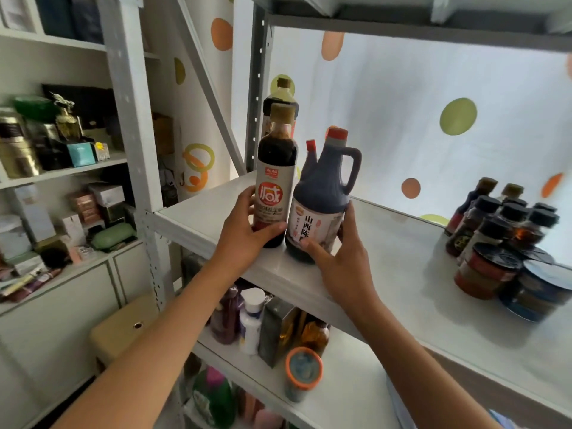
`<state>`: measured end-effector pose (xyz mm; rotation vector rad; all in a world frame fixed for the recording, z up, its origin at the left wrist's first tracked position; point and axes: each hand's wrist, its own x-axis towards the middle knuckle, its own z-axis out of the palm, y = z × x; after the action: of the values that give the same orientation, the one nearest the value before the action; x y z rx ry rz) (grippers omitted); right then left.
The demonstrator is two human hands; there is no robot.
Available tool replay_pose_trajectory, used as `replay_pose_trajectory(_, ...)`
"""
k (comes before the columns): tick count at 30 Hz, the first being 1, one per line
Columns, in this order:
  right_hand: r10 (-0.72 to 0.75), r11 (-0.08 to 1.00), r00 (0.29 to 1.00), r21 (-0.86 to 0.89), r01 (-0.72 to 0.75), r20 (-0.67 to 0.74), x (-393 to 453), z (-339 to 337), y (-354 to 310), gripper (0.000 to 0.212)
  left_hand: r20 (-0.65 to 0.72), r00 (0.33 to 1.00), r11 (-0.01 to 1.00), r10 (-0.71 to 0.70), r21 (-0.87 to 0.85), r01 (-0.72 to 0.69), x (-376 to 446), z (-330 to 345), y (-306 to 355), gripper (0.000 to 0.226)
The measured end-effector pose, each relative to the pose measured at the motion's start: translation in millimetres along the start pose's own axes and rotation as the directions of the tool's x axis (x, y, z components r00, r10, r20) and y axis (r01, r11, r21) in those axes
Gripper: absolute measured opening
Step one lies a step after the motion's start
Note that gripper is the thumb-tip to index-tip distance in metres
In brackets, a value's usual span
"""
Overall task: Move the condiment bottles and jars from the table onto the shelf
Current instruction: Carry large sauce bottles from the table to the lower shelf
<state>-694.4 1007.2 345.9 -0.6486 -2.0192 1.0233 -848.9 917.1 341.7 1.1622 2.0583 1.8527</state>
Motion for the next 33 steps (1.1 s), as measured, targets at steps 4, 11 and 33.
replay_pose_trajectory(4, 0.053, 0.993, 0.998, -0.104, -0.058, -0.046, 5, -2, -13, 0.082, -0.055, 0.997, 0.99, 0.051, 0.135, -0.043, 5, 1, -3, 0.073)
replay_pose_trajectory(11, 0.102, 0.987, 0.993, -0.119, -0.109, -0.066, 28, 2, -7, 0.076, 0.026, 0.997, 0.945, 0.071, 0.319, -0.076, 33, 7, 1, 0.067)
replay_pose_trajectory(33, 0.084, 0.988, 0.993, -0.123, -0.095, -0.088, 190, 19, 71, 0.067, 0.012, 0.998, 0.972, -0.064, 0.226, 0.06, 191, 72, -47, 0.051)
